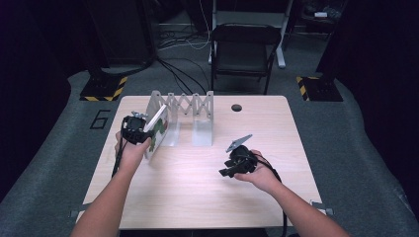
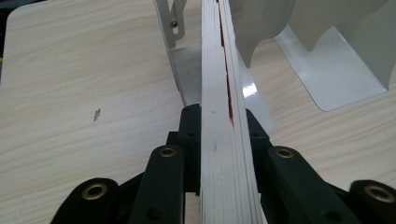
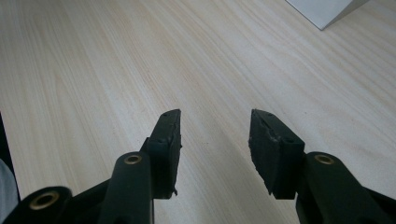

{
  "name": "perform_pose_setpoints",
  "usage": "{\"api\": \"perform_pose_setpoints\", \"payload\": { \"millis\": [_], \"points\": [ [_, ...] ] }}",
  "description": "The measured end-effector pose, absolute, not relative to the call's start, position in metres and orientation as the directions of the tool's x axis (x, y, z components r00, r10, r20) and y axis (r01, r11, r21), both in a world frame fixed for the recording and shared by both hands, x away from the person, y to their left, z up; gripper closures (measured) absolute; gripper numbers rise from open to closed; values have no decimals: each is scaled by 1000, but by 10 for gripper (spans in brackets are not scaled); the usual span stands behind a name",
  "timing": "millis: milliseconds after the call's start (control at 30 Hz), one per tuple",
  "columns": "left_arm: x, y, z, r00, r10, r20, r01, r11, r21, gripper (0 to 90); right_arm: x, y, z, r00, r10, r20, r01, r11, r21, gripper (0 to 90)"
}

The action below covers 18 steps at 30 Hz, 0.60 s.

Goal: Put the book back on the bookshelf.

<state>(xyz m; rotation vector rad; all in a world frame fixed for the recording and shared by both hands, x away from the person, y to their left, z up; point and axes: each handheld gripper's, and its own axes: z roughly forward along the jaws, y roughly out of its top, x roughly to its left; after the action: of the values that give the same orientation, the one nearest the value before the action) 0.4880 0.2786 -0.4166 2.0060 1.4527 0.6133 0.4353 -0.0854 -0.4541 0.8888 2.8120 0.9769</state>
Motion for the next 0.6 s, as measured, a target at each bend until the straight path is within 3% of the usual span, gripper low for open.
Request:
{"api": "perform_pose_setpoints", "payload": {
  "millis": [600],
  "points": [
    [496,276,-424,275,961,22,697,-215,684,749,432,-88,-459,-829,537,158,516,623,588,539]
  ]
}}
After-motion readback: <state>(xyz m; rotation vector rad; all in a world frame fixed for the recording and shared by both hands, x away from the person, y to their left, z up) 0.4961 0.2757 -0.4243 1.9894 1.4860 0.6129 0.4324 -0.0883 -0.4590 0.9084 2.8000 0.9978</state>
